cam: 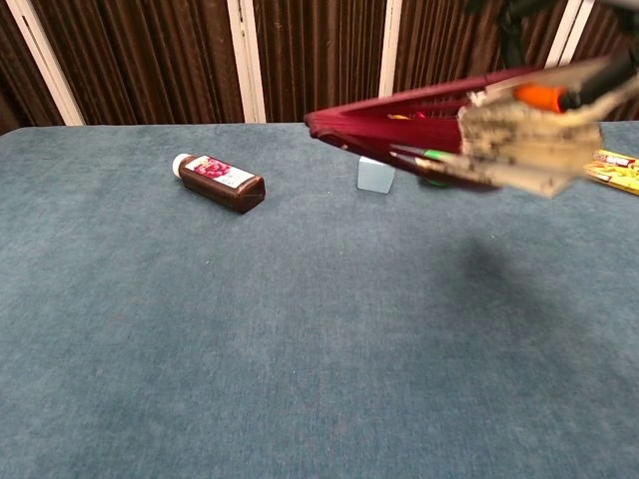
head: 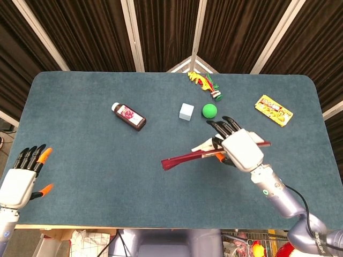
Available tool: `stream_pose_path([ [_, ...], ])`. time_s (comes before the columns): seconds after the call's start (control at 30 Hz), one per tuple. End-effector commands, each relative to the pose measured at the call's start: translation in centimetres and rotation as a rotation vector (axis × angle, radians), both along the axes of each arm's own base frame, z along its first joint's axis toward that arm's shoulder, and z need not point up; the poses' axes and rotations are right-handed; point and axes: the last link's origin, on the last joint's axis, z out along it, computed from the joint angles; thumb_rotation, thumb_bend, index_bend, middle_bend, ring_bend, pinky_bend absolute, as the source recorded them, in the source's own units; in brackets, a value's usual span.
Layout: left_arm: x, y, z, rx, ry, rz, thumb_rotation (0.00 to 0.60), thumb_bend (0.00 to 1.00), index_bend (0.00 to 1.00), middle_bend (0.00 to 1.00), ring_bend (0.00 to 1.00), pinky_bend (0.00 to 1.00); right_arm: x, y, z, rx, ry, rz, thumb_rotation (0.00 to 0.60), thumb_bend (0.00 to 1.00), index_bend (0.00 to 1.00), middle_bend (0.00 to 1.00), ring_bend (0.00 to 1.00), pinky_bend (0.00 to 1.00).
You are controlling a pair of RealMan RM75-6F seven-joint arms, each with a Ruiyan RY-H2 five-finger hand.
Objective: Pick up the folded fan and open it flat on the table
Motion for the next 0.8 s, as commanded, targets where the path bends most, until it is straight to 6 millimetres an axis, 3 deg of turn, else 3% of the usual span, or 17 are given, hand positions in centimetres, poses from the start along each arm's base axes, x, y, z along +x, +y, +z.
stream_pose_path([
  [0.03,0.4,1.2,-0.9,-0.019,-0.055,-0.034,0.6,0.09,0.01,0.0,0.0,0.0,2.6,-0.5,0.7,0.001,0.008,0.023,0.6,0.43,0.82,0.18,0.22,0.16],
  [0.53,3.1,3.8,-5.7,-0.154,-0.278,-0.116,0.6,0.09,0.03,0.0,0.0,0.0,12.8,1.0,-0.9,0.104,-0.013,0.129,0.6,0.43,0.83,0.18,0.22,0.16],
  [0.8,4.9,4.4,-8.3,-0.19,-0.421,-0.158,0.6,0.09,0.1,0.0,0.0,0.0,16.5,3.1,-1.9,0.162,-0.047,0.18,0.6,0.43,0.83,0.18,0.22,0.16],
])
